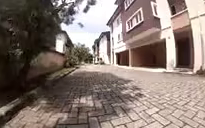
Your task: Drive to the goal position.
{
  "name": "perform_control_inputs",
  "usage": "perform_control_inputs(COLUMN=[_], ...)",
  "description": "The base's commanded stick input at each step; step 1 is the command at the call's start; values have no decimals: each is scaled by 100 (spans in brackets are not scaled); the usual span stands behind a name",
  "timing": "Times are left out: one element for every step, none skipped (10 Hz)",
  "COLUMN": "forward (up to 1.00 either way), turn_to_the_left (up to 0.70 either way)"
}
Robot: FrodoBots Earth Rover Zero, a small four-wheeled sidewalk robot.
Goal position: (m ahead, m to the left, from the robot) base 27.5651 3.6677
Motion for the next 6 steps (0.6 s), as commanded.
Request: perform_control_inputs(forward=[50, 50, 50, 50, 50, 50], turn_to_the_left=[0, 0, 0, 0, 0, 0])
